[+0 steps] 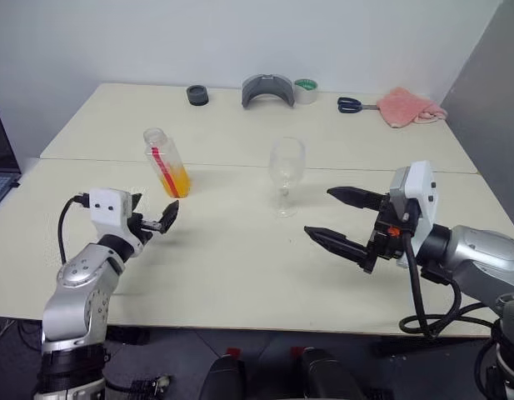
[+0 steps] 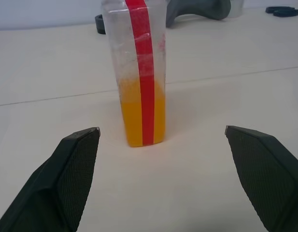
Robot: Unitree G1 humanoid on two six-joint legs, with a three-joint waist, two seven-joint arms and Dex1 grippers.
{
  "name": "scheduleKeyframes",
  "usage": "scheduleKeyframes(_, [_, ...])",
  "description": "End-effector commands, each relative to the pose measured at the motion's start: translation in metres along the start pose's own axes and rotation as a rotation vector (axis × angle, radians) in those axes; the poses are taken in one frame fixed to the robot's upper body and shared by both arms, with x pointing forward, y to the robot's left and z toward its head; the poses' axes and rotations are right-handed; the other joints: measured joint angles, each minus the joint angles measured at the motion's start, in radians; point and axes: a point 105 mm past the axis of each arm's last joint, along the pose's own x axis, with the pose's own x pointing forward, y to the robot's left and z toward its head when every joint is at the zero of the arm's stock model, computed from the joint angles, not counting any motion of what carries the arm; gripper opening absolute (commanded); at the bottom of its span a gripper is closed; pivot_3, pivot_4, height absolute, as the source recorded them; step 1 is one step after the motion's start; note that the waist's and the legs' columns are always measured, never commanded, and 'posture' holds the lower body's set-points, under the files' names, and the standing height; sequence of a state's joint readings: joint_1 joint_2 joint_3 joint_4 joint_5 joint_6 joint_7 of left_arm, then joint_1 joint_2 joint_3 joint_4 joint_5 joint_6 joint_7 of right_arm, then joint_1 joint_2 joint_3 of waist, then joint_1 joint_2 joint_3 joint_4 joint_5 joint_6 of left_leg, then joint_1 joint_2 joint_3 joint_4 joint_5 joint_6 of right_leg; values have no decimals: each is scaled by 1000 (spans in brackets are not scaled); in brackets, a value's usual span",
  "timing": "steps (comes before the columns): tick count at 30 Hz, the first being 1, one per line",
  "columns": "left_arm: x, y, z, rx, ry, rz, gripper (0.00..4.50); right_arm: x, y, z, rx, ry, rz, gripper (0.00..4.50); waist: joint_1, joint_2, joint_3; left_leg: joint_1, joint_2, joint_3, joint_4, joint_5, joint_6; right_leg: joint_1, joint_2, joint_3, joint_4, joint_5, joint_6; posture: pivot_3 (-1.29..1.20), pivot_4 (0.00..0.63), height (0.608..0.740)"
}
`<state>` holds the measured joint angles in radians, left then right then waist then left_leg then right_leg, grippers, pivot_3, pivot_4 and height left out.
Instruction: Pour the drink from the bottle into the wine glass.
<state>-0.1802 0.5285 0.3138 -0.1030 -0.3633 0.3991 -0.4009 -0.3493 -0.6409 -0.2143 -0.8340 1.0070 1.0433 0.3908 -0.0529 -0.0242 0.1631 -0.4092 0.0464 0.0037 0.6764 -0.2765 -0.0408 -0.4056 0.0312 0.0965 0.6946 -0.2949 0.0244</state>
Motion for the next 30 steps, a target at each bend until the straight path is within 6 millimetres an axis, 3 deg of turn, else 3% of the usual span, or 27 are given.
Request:
scheduleKeyframes(1, [6,8,14,45,-48,14,4500,-2,6,8,-29,-24,4,4476,1,0,0,0,0,0,0,0,0,0,0,0,0,0,0,0,150,740])
scheduleKeyframes(16, [50,4,19,83,-76,-29,4500,-4,3,2,-43,-27,-29,4476,5,0,0,-1,0,-1,0,0,0,0,0,-1,-1,0,0,0,150,740])
scheduleKeyframes(30, [74,9,29,95,-115,-14,4500,-5,2,6,-49,-33,-61,4476,7,0,0,-2,0,-1,0,0,0,0,0,-2,-1,0,0,0,150,740])
